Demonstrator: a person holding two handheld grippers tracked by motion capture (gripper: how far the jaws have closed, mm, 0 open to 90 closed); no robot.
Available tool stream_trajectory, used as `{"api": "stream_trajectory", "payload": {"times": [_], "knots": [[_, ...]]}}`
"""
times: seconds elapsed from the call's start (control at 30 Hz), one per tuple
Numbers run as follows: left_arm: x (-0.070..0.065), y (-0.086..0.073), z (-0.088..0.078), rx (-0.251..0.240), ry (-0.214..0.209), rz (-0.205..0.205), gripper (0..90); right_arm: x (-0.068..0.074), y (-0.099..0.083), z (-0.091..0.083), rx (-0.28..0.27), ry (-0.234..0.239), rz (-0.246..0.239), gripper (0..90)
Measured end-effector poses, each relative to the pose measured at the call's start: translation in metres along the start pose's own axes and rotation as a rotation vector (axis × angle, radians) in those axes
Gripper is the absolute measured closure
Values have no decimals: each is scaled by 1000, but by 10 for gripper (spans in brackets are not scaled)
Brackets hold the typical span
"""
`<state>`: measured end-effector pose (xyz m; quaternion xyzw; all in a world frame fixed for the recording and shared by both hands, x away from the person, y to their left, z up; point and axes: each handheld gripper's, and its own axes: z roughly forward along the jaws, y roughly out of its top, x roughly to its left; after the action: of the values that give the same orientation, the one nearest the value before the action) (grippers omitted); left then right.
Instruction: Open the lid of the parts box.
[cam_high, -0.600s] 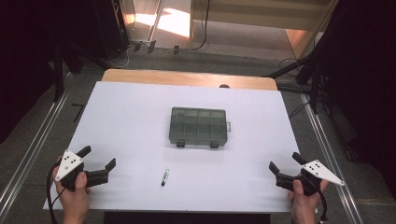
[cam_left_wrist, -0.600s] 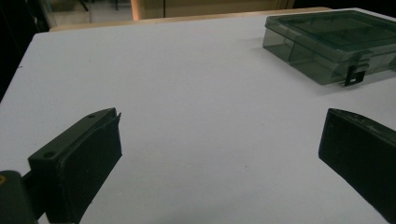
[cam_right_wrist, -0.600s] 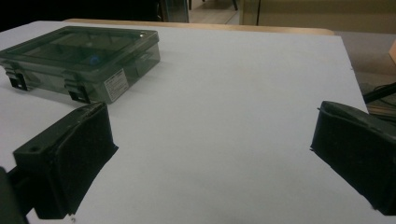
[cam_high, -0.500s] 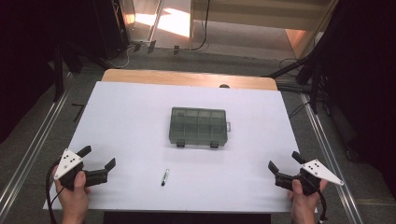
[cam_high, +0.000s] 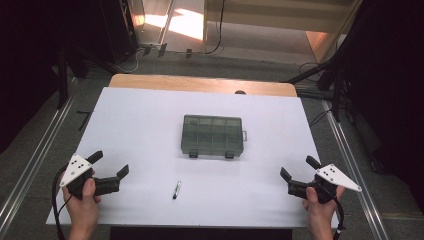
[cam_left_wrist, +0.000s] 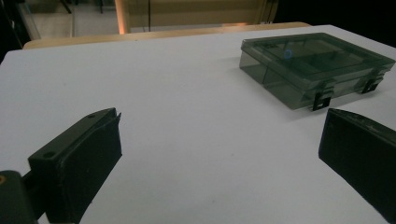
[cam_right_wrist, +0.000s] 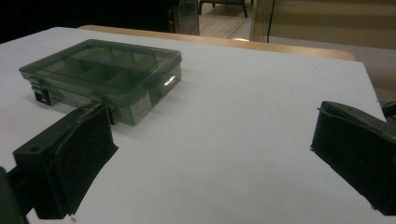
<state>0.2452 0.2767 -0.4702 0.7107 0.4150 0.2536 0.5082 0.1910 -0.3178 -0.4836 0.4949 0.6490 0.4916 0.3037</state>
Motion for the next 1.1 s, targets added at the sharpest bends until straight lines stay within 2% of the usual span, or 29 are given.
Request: {"api": "stream_trajectory", "payload": {"times": [0.17,0.47,0.57,0.7,0.77,0.93,0.97,1.1], "knots": [[-6,8,11,-3,-20,-10,0,5,8,7,-1,11,-4,0],[-21,23,37,3,-64,26,0,11,28,22,-3,56,-8,0],[-28,27,46,0,-83,29,0,15,35,28,-13,61,-10,0],[-35,31,59,-15,-111,29,0,21,45,38,-43,90,-17,0],[-38,32,62,-18,-112,30,0,23,48,42,-45,96,-25,4],[-47,36,75,-9,-137,46,0,28,54,52,-54,106,-23,59],[-50,38,80,-10,-158,42,0,30,56,55,-63,116,-28,67],[-54,41,87,-8,-173,35,0,34,59,61,-64,133,-33,116]]}}
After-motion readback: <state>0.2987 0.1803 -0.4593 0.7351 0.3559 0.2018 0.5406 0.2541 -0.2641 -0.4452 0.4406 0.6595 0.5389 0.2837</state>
